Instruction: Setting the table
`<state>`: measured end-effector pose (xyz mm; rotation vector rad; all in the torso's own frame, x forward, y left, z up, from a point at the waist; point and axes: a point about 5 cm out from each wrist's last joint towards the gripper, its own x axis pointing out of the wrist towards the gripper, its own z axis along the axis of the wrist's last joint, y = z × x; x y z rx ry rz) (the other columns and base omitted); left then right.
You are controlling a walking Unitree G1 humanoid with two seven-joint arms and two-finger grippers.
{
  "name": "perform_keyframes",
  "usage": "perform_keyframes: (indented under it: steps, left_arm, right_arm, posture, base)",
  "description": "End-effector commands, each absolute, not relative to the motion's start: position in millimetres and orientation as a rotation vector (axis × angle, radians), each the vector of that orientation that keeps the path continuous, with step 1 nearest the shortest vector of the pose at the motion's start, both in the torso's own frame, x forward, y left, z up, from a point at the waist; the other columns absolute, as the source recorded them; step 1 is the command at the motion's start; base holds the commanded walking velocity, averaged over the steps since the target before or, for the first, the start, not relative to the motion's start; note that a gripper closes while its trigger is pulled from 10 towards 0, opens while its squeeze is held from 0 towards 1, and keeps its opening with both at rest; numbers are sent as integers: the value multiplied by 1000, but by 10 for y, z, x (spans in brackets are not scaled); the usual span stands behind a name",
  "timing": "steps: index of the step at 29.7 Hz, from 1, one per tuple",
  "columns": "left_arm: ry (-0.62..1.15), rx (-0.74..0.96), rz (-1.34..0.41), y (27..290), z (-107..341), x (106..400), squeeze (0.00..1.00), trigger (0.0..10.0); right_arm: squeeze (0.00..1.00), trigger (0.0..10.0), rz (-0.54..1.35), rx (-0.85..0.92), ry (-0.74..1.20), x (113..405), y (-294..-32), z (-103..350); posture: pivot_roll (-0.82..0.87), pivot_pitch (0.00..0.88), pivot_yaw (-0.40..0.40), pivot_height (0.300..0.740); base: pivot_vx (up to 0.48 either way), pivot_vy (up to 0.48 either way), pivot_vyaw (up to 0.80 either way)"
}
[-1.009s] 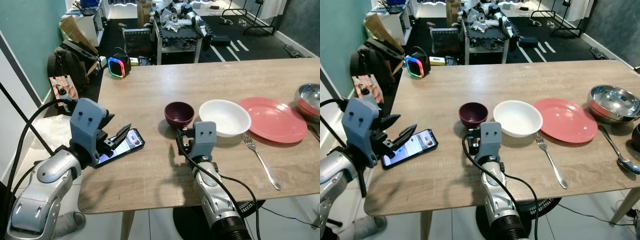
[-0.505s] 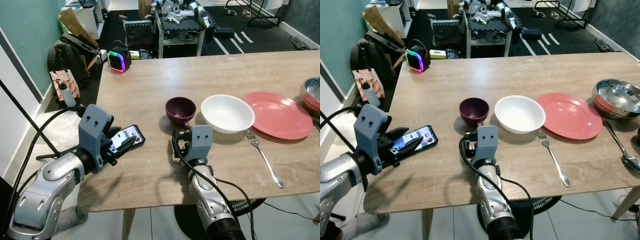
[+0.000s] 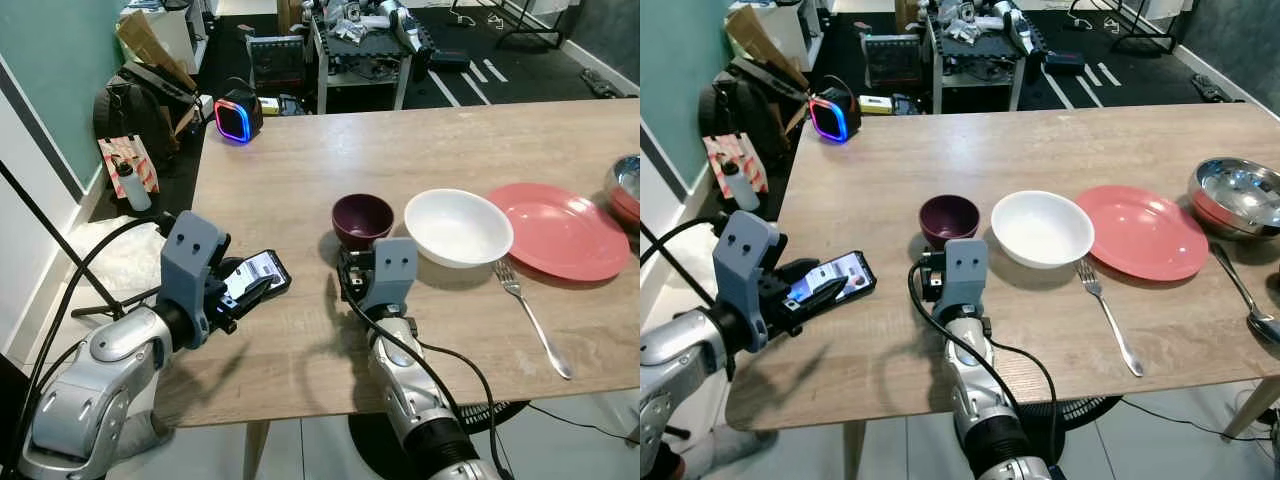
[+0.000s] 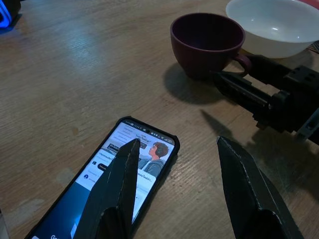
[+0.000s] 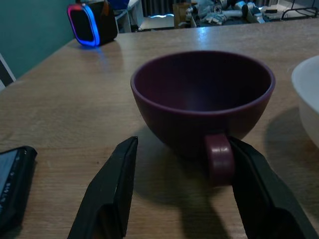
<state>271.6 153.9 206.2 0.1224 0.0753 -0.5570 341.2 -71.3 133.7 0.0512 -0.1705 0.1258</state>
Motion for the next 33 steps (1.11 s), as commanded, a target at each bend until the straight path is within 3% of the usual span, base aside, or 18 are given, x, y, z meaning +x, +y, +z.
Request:
perform_keyframes:
  steps: [1,2,4,24,25,26,33]
  left_arm:
    - [80,115,-565,1531,2054,2683,0,10000]
    - [80,115,-562,1534,2056,2686,0,10000]
    - [79,115,-558,1537,2058,2689,0,10000]
    - [61,112,-521,1532,2067,2747,0,10000]
    - [49,105,-501,1533,2080,2772,0,10000]
    - [33,99,-477,1536,2098,2804,0,10000]
    - [-15,77,-440,1473,2133,2907,0,10000]
  right_arm:
    - [0,9059,123,52,-164,3415,-710,1313]
    - [0,4314,122,50,-162,3420,-712,1311]
    - [0,0,116,46,-163,3428,-715,1309]
    - [0,0,109,78,-239,3438,-767,1460]
    - [0,1961,114,107,-290,3408,-802,1589]
    - [0,10000,121,135,-345,3357,-851,1743]
    - [0,10000,115,196,-516,3061,-1133,2262]
  posture:
    - [206,124,93,740]
    - [206,123,94,740]
    - [207,122,94,740]
    - [181,104,92,740]
    - [166,93,90,740]
    - [149,86,88,740]
    - [70,50,103,740]
  base:
    - [0,0,0]
    - [0,0,0]
    - [0,0,0]
    - [0,0,0]
    - [0,0,0]
    - [0,0,0]
    - [0,0,0]
